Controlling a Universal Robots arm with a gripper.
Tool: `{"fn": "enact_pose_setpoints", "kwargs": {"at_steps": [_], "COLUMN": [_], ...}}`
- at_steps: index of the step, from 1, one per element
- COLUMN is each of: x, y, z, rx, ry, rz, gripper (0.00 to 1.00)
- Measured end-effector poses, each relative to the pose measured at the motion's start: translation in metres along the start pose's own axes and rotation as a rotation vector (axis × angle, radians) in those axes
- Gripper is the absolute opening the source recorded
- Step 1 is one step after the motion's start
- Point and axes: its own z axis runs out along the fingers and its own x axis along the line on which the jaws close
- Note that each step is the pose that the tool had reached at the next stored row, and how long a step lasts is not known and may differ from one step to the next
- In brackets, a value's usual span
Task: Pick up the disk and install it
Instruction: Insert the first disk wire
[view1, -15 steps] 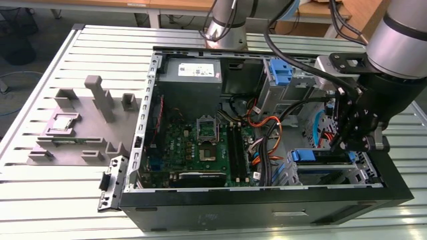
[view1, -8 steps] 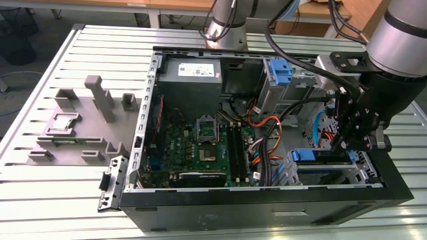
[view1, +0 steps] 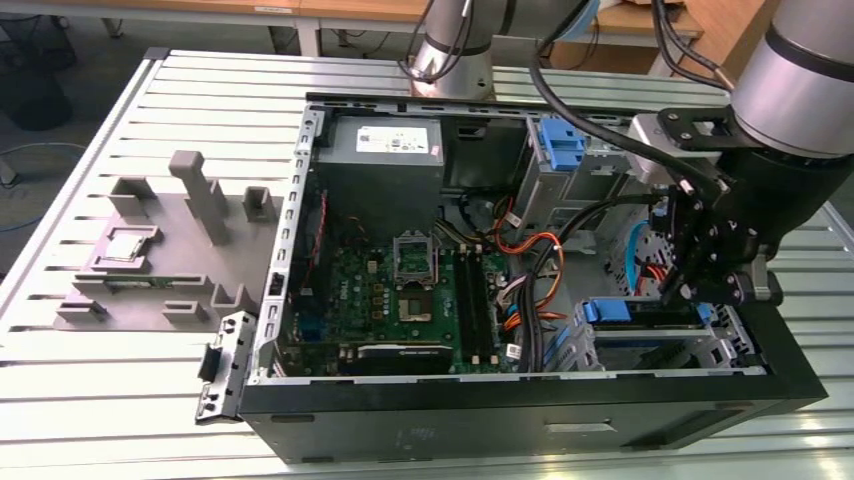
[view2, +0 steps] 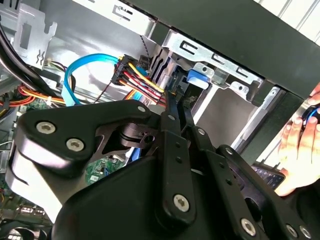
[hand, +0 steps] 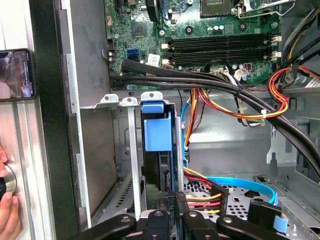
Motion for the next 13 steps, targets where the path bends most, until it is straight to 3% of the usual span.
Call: {"fn": "enact_pose_setpoints", "kwargs": {"at_steps": [13], "x": [0.0], "y": [0.0007], "z": [0.0059], "rx": [-0.0012], "ry": [-0.0007], "rz": [0.0], "gripper": [0.17]}}
